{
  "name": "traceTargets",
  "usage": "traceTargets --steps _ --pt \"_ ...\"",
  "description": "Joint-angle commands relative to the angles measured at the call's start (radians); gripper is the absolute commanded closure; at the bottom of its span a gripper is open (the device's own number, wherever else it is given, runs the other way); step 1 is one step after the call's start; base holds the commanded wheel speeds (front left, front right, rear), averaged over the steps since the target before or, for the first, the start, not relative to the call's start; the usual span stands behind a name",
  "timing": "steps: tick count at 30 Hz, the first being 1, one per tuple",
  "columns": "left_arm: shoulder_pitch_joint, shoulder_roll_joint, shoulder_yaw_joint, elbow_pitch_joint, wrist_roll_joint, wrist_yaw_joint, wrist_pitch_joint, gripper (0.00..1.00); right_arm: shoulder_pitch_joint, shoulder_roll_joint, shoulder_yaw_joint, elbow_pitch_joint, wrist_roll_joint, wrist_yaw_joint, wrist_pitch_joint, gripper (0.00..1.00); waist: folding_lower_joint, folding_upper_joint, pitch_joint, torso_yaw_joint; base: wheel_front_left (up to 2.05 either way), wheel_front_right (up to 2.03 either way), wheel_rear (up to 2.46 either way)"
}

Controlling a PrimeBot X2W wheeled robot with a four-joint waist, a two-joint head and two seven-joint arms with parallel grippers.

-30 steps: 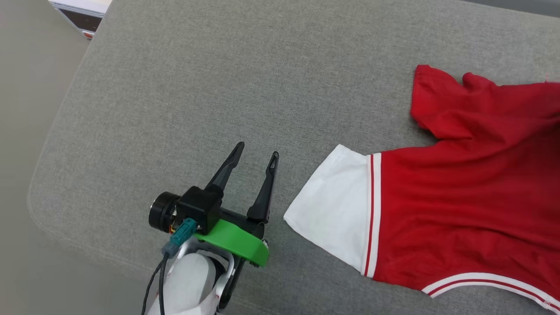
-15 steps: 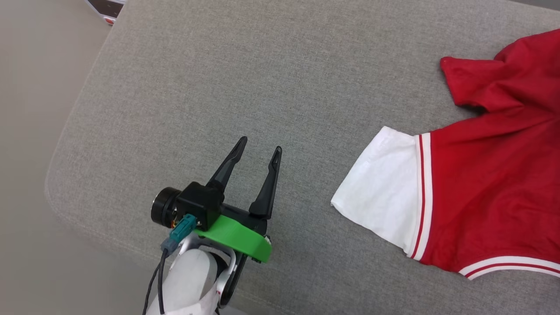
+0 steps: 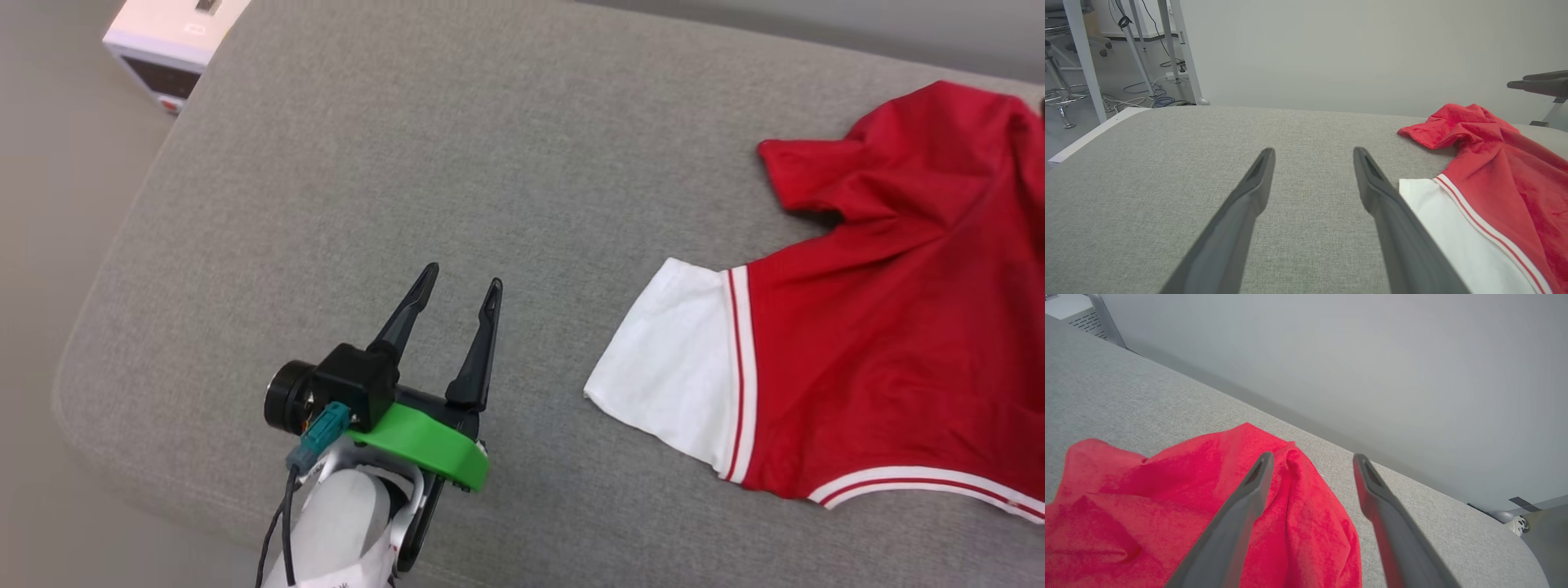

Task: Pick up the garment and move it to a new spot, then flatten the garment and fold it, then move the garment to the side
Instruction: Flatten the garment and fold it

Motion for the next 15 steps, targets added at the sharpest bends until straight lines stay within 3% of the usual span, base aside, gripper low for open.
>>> traceTargets --steps 1,9,15 --pt "0.019 -0.005 0.011 0.007 0.008 0.0 -0.006 0.0 0.031 0.013 -0.003 -0.011 0.012 -0.001 -0.039 0.0 0.0 0.0 -0.059 -0.057 0.0 0.0 0.0" --pt "0.057 -0.004 0.047 0.018 0.018 -0.002 -0.006 0.0 0.211 0.07 -0.061 -0.149 0.096 -0.001 -0.221 0.0 0.0 0.0 -0.143 -0.147 0.0 0.0 0.0" --pt "0.085 -0.002 0.057 0.017 0.009 -0.003 -0.006 0.0 0.415 0.128 -0.193 -0.318 0.107 -0.001 -0.297 0.0 0.0 0.0 -0.183 -0.203 0.0 0.0 0.0"
